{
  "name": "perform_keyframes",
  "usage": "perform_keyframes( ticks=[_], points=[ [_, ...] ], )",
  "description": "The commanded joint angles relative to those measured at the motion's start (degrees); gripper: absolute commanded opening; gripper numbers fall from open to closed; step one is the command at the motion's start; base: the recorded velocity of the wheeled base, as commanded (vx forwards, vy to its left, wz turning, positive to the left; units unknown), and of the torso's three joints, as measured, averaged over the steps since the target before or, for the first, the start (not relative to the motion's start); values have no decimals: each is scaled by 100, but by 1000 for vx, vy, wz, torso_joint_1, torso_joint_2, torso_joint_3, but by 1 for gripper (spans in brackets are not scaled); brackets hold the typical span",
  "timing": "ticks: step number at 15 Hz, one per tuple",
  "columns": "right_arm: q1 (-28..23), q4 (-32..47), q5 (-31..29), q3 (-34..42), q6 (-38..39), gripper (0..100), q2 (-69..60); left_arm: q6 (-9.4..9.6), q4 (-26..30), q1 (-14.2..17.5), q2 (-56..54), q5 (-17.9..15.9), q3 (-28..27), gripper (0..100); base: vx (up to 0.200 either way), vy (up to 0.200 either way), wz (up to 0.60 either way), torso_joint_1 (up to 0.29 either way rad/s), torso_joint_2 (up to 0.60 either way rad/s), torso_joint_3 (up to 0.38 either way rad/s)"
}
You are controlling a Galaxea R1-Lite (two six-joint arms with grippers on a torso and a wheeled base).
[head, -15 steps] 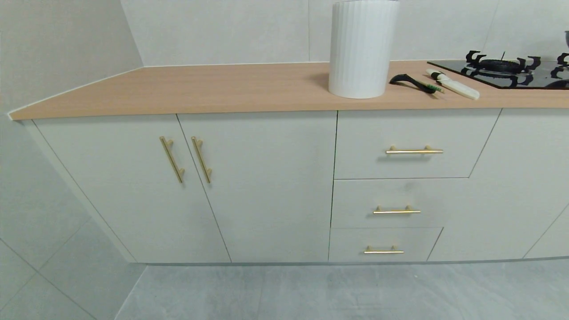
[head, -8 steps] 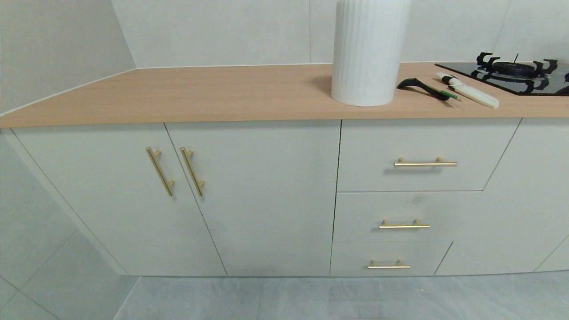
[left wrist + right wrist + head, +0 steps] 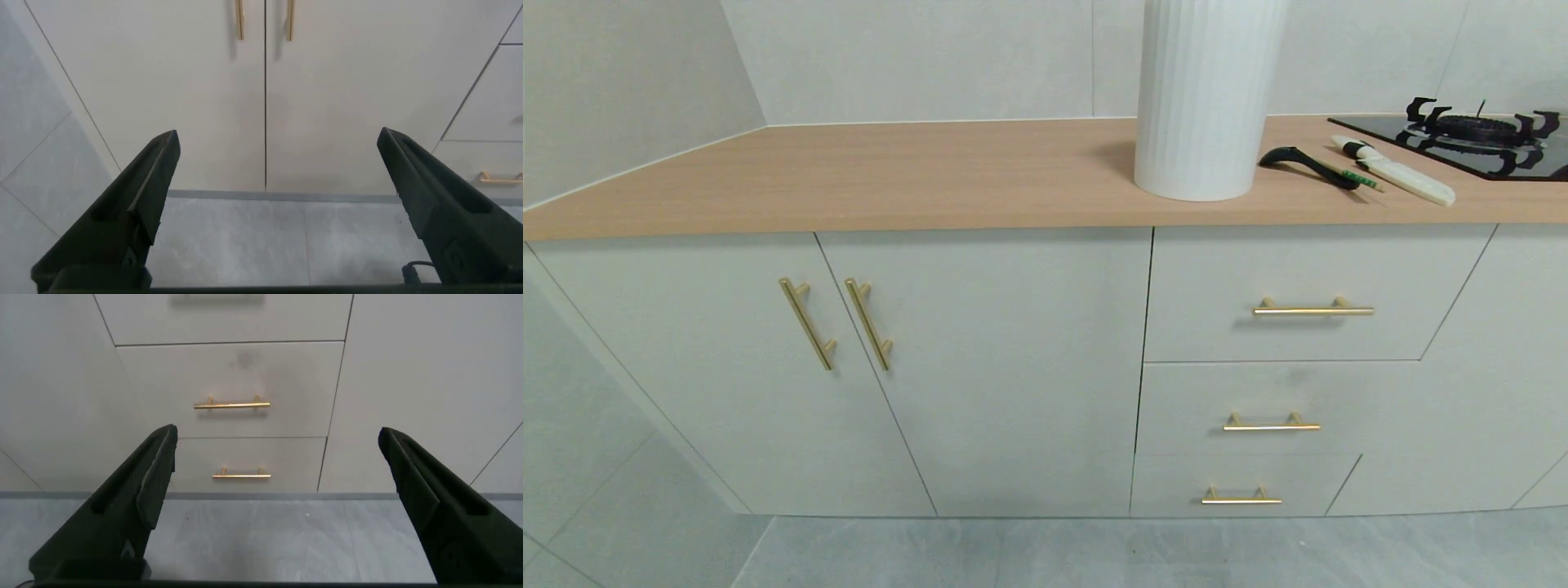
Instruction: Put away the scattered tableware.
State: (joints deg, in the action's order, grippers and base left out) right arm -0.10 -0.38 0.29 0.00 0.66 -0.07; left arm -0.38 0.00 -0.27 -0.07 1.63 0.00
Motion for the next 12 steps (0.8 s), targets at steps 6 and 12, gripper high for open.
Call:
perform_keyframes(
  ticks=[6,12],
  points=[
    [115,-85,50,-1002,523,100,543,-6,0,0,7,4,0,100,0,0,0,0,0,0],
    [871,-120,604,-1740,31,100,4525,-6,0,0,7,4,0,100,0,0,0,0,0,0]
  ],
)
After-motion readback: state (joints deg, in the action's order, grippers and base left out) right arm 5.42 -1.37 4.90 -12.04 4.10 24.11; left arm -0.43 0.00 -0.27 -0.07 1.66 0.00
